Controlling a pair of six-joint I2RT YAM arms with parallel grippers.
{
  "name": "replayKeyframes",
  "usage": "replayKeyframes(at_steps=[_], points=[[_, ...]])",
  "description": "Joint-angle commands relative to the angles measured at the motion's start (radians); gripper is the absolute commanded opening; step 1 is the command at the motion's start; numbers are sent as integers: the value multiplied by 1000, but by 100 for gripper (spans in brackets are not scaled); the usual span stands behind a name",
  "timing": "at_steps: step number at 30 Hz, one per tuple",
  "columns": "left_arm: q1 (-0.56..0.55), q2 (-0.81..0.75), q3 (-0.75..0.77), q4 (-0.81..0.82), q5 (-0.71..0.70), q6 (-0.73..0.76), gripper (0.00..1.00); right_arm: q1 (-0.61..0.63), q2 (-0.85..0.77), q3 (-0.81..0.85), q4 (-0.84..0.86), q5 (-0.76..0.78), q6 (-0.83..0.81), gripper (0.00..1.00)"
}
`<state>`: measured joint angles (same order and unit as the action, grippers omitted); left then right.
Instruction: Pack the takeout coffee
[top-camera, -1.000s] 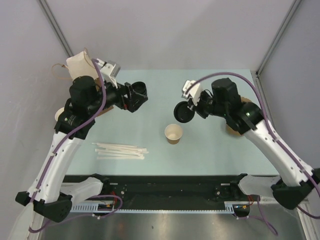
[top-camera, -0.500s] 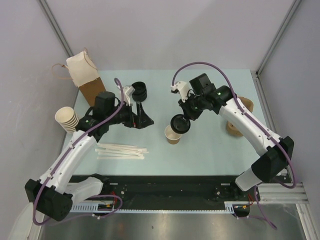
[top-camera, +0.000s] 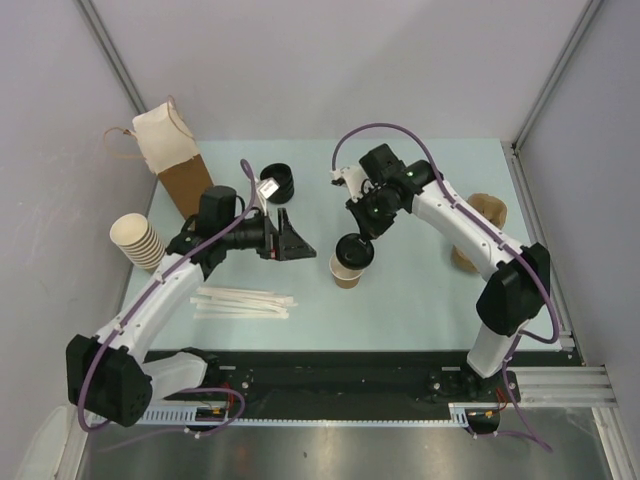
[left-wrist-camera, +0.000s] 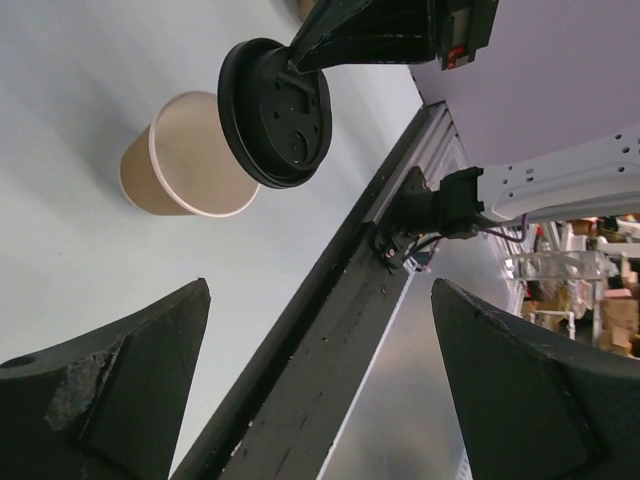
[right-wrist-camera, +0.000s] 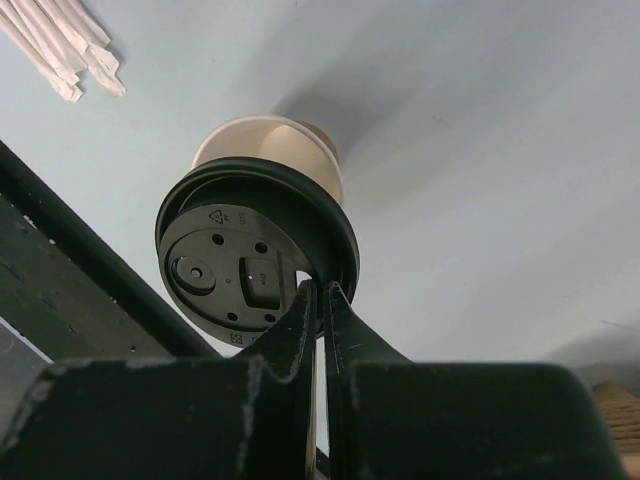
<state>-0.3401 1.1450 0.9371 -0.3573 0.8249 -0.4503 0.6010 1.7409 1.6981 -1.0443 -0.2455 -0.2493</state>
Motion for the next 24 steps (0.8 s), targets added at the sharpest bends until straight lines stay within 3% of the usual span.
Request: replayKeyframes(at_steps=[1, 7, 24], points=[[21, 18, -37, 103, 105, -53, 97, 26, 0, 15, -14, 18, 48, 0], [21, 39, -64, 121, 83, -73, 96, 39, -20, -80, 93, 35, 65, 0], [21, 52, -72, 143, 91, -88, 96, 26, 57, -64, 115, 2, 67, 0]])
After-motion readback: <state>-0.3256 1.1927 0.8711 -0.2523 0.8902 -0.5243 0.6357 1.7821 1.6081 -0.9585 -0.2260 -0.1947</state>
